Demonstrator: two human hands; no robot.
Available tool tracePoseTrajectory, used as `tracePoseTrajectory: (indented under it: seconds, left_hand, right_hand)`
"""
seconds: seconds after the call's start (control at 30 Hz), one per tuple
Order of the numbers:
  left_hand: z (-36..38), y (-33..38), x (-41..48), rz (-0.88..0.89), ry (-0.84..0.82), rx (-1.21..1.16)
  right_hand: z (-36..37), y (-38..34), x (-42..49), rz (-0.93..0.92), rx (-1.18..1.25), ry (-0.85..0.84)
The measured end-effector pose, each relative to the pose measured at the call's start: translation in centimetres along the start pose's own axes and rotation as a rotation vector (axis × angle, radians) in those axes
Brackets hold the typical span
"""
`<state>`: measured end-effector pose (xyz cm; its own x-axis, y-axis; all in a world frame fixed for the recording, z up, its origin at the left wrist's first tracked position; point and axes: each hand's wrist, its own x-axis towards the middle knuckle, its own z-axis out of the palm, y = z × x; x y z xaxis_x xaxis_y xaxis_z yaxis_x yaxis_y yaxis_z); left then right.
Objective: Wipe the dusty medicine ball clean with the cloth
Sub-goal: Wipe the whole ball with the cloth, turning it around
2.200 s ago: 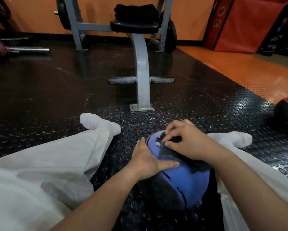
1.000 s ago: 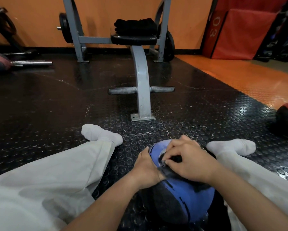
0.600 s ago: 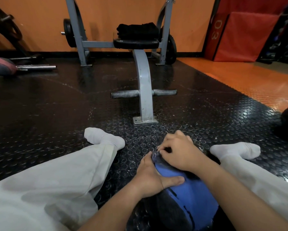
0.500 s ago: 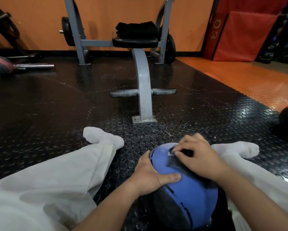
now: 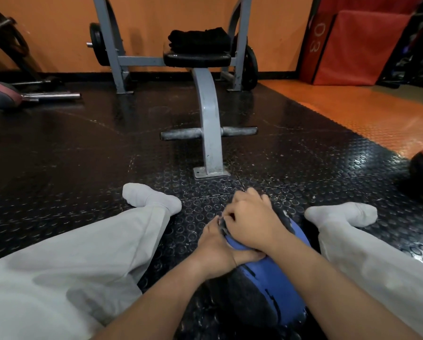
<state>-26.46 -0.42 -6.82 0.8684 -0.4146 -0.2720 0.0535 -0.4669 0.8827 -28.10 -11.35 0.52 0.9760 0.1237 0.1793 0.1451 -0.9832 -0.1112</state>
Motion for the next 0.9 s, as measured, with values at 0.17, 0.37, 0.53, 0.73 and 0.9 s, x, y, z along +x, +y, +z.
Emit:
tracePoseTrajectory:
  seconds: [0.17,0.37,0.53,0.73,0.9]
  left_hand:
    - [-0.8,1.2,-1.7,-0.030,0.013,0.015]
    - [-0.5,1.5,-1.4,-0.050,0.024,0.043]
    - [-0.5,0.4,-0.9,0.043,0.019,0.012]
    - [-1.5,-0.9,-1.2,0.026,0.020,-0.092]
    - [-2.1,-0.5,-2.4,-0.022,-0.027,-0.033]
  right_hand:
    - [0.5,5.8,-5.7,0.050,0.509,0.322]
    - [1.0,8.5,-5.7,0.382,0.620,0.340]
    - [0.3,1.9,-2.7,-0.021,0.227,0.142]
    - [2.1,5.5,-4.7,0.100,0.636,0.355]
    - [4.0,9.4,-7.4,0.664,1.264,0.388]
